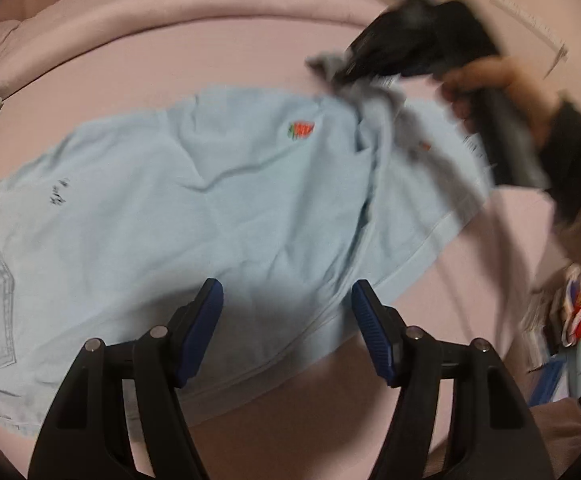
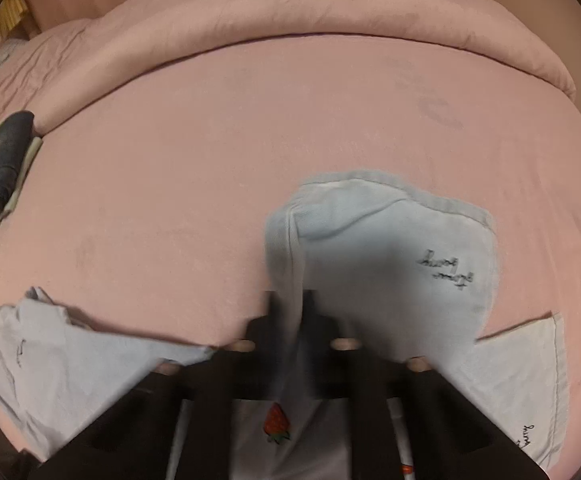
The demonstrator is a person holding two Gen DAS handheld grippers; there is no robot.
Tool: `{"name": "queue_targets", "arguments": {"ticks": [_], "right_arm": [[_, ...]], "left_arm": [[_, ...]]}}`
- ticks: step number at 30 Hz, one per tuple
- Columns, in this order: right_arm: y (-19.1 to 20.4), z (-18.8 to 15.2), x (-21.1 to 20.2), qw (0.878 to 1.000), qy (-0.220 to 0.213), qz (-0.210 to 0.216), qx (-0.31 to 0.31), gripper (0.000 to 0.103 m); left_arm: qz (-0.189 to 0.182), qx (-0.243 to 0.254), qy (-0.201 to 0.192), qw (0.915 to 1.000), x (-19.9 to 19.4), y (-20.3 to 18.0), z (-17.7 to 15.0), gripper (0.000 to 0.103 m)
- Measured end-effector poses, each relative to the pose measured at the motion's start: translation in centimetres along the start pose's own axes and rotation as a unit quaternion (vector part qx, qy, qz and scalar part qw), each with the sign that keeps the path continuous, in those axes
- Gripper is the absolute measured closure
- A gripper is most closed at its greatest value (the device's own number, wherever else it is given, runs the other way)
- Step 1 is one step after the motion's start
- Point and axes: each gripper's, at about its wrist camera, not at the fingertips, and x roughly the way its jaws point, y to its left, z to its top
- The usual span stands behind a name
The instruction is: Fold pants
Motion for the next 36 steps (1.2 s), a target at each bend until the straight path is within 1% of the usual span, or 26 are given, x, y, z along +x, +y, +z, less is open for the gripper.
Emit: {"name": "queue_targets", "arguments": {"ticks": [1, 2, 3, 4, 6, 7, 9, 11, 12, 13, 14, 15, 16, 18, 19, 20, 22, 24, 25, 27, 29, 30, 31, 32, 34, 36], "right_arm": [[-0.6, -0.2, -0.7, 1.0, -0.01, 0.01, 0.007, 0.098], [-1.1, -0.5, -2.0, 0.999, -0.024, 0.021, 0.017, 0.098], [-2.1, -1.3, -4.1, 0.997, -0.054, 0.043, 0.03, 0.098], [-2.6, -1.9, -5.8, 0.994, -0.081, 0.062, 0.039, 0.098], [-4.2, -4.5, -9.9, 0.984, -0.144, 0.089, 0.056, 0.098], [-5.2, -6.3, -11.8, 0.976, -0.175, 0.105, 0.076, 0.098], [-8.1, -10.8, -13.6, 0.961, -0.201, 0.136, 0.135, 0.098], [-10.4, -13.9, -12.8, 0.954, -0.198, 0.133, 0.179, 0.098], [-11.6, -15.4, -11.6, 0.954, -0.183, 0.128, 0.202, 0.098], [-12.8, -16.8, -10.0, 0.951, -0.158, 0.131, 0.231, 0.098], [-13.8, -17.8, -8.6, 0.945, -0.138, 0.144, 0.26, 0.094], [-15.0, -19.1, -7.6, 0.934, -0.123, 0.164, 0.292, 0.089], [-15.7, -20.4, -7.1, 0.921, -0.119, 0.182, 0.323, 0.085], [-16.9, -21.2, -6.9, 0.898, -0.136, 0.219, 0.356, 0.08], [-17.1, -21.4, -7.1, 0.895, -0.145, 0.217, 0.361, 0.073], [-17.3, -21.2, -7.5, 0.896, -0.155, 0.209, 0.359, 0.067], [-17.2, -20.8, -8.3, 0.899, -0.169, 0.195, 0.353, 0.061], [-17.8, -20.8, -8.5, 0.903, -0.174, 0.181, 0.348, 0.061], [-18.1, -20.5, -8.5, 0.905, -0.171, 0.171, 0.349, 0.061], [-18.2, -20.0, -8.5, 0.908, -0.168, 0.169, 0.344, 0.062], [-18.0, -19.5, -8.4, 0.919, -0.164, 0.148, 0.328, 0.085], [-17.7, -19.1, -8.5, 0.925, -0.161, 0.136, 0.317, 0.09], [-17.4, -18.7, -8.7, 0.929, -0.161, 0.129, 0.308, 0.091], [-17.2, -18.2, -9.1, 0.93, -0.162, 0.127, 0.303, 0.094], [-17.1, -17.7, -10.1, 0.93, -0.173, 0.132, 0.296, 0.094], [-17.2, -17.5, -11.3, 0.93, -0.189, 0.126, 0.289, 0.094]], "left_arm": [[0.005, 0.005, -0.002, 1.0, 0.2, -0.1, 0.0, 0.04], [0.013, 0.011, -0.007, 0.9998, 0.2, -0.3, -0.2, 0.046], [0.016, 0.012, -0.008, 0.9998, 0.2, -0.4, -0.2, 0.052], [0.015, 0.009, -0.008, 0.9998, 0.2, -0.3, -0.2, 0.053], [0.014, 0.002, -0.01, 0.9999, 0.2, -0.2, -0.3, 0.059], [0.011, -0.002, -0.011, 0.9999, 0.2, -0.1, -0.4, 0.059], [0.006, -0.007, -0.012, 0.9999, 0.2, -0.1, -0.5, 0.059], [0.003, -0.009, -0.012, 0.9999, 0.2, 0.2, -0.5, 0.06], [0.003, -0.009, -0.011, 0.9999, 0.3, 0.1, -0.5, 0.06], [0.004, -0.007, -0.009, 0.9999, 0.3, 0.1, -0.5, 0.06], [0.007, -0.004, -0.007, 0.9999, 0.3, 0.1, -0.3, 0.06], [0.011, 0.0, -0.006, 0.9999, 0.2, 0.0, -0.1, 0.06], [0.015, 0.003, -0.004, 0.9999, 0.3, -0.2, 0.0, 0.059], [0.023, 0.008, -0.003, 0.9997, 0.4, -0.5, 0.1, 0.059], [0.027, 0.01, -0.002, 0.9996, 0.6, -0.7, 0.2, 0.059], [0.032, 0.013, -0.002, 0.9994, 0.9, -1.1, 0.6, 0.059], [0.043, 0.025, -0.003, 0.9988, 1.1, -1.7, 0.7, 0.06], [0.052, 0.033, -0.005, 0.9981, 1.3, -2.0, 0.8, 0.061], [0.055, 0.036, -0.006, 0.9978, 1.5, -1.9, 0.8, 0.064], [0.057, 0.046, -0.006, 0.9973, 1.5, -2.1, 0.7, 0.082], [0.056, 0.059, -0.004, 0.9967, 1.6, -1.8, 0.8, 0.091], [0.059, 0.066, -0.004, 0.9961, 1.7, -1.9, 0.9, 0.092], [0.06, 0.074, -0.005, 0.9955, 1.6, -2.2, 1.1, 0.093], [0.057, 0.075, -0.007, 0.9955, 1.2, -2.0, 0.8, 0.095], [0.052, 0.073, -0.019, 0.9958, 0.3, -2.0, 0.8, 0.095], [0.042, 0.075, -0.024, 0.996, -0.4, -1.6, 0.6, 0.094]]}}
